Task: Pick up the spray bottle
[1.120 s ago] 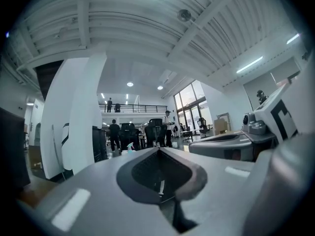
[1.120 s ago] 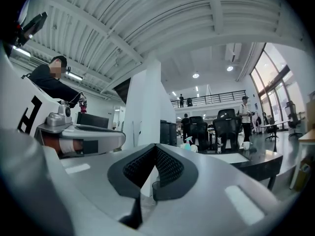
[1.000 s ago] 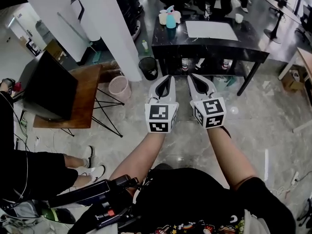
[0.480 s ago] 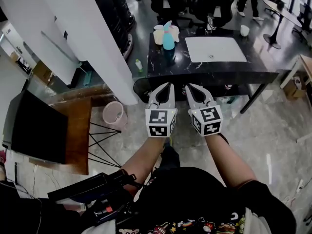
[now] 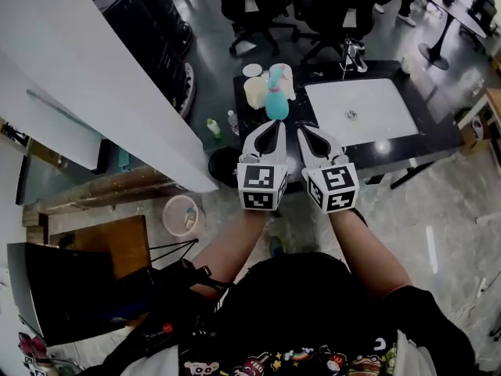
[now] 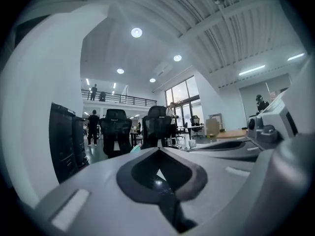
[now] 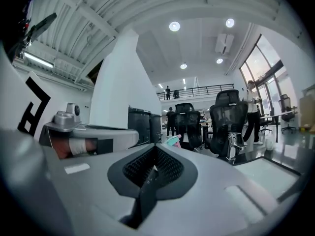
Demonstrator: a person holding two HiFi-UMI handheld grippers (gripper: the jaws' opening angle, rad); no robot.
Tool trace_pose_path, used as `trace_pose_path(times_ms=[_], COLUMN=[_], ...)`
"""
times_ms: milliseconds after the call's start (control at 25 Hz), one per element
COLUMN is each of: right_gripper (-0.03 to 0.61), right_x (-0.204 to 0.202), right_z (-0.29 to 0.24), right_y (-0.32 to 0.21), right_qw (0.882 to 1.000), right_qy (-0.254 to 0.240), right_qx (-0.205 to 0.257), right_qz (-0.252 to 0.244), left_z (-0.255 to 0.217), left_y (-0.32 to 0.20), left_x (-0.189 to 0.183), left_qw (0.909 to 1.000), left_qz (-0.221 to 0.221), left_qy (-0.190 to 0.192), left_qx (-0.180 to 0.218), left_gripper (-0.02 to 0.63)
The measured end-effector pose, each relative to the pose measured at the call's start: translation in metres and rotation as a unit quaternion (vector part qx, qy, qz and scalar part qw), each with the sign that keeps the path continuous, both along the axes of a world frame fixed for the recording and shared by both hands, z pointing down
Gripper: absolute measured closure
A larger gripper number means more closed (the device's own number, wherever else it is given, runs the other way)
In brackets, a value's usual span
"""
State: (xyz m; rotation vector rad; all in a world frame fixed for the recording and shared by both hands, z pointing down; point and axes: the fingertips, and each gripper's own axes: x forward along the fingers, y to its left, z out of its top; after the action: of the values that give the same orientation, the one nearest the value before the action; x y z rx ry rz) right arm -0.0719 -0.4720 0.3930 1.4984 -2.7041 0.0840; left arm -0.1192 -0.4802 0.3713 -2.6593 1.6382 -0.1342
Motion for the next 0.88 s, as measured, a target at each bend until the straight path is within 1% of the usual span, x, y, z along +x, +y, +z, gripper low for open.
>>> trace_pose_path(times_ms=[160,240,360,480,640,880], right_gripper=[0.555,0.555,0.555,0.555,0.555,0.555], right_x=[0.002,0.003,0.004,0.003,0.0,-0.001], right_z=[0.008,0.014,0.025,0.033,0.043,0.046], right_y=[-0.056,-0.075,-0.098,-0.117,-0.134,-0.147], right_qw=[1.0,1.0,1.0,0.999,0.999,0.999], right_qy=[-0.008,-0.007,-0.005,-0.006,0.002,0.008], right_qx=[-0.008,-0.016,-0.023,-0.03,-0.034,-0.038], right_qz=[0.005,-0.001,-0.01,-0.014,-0.016,-0.01], left_z=[0.019,0.03,0.043,0.055,0.073,0.088], left_y=[-0.053,-0.071,-0.093,-0.118,-0.146,-0.176], left_x=[-0.005,-0.007,-0.006,-0.005,-0.008,-0.015], left_qw=[0.9998,0.9994,0.9991,0.9988,0.9978,0.9974], left_qz=[-0.008,-0.016,-0.016,-0.002,0.02,0.026], left_qy=[0.003,0.006,-0.004,-0.002,-0.007,-0.006], left_qx=[-0.018,-0.03,-0.038,-0.049,-0.063,-0.066], left_gripper=[0.612,0.606,0.601,0.56,0.473,0.419])
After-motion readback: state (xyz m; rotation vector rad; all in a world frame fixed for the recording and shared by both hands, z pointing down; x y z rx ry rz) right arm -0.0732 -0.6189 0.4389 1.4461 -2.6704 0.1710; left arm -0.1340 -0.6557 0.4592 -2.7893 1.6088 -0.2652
